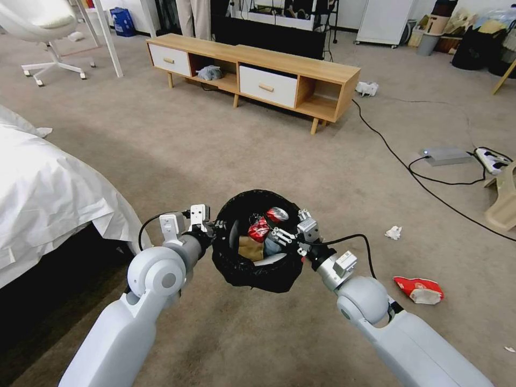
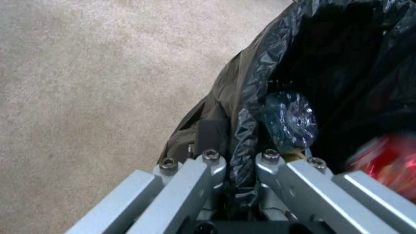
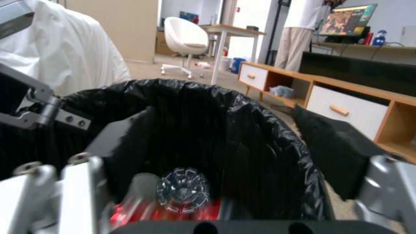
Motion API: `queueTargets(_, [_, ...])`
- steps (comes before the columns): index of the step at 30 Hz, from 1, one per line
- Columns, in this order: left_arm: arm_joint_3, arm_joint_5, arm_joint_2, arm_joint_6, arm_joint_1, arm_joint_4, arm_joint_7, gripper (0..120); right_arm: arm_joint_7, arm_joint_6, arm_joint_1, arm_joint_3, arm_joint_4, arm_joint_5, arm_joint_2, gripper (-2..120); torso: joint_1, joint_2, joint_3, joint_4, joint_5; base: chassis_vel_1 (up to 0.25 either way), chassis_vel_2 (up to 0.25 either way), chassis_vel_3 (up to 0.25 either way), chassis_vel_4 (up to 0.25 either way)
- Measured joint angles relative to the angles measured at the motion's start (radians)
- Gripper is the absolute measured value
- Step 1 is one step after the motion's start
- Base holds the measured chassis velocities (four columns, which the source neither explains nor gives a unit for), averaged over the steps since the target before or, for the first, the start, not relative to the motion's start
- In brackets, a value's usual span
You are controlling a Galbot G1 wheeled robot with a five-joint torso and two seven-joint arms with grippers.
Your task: Pick up the trash bin and place the garbage on the floor into it.
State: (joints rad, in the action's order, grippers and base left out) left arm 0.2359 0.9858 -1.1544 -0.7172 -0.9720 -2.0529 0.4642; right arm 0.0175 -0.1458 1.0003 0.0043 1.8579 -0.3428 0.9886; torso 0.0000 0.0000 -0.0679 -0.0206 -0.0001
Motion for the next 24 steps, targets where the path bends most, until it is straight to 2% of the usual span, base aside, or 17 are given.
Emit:
queueTargets(2, [-0.001, -0.001, -0.001, 0.0, 0.0, 0.0, 0.0, 0, -0.005, 0.001, 0.003, 0.004, 0.001, 0.0, 0.002, 98, 0.0, 0.0, 0.0, 0.0, 0.0, 0.0, 0.0, 0.0, 0.0])
queueTargets(4, [-0.001, -0.001, -0.001, 0.0, 0.0, -0.001, -0.001, 0, -0.007, 0.001, 0.004, 0.005, 0.001, 0.0, 0.003, 99, 0.0, 0.0, 0.0, 0.0, 0.0001, 0.0, 0.0, 0.0, 0.0])
queueTargets(24, [0.03, -0.003, 0.002, 0.002, -0.016, -0.006, -0.002, 0, -0.039, 0.018, -0.009, 0.041, 0.023, -0.021, 0.022, 100, 0.0, 0.0, 0.0, 0.0, 0.0, 0.0, 0.0, 0.0, 0.0])
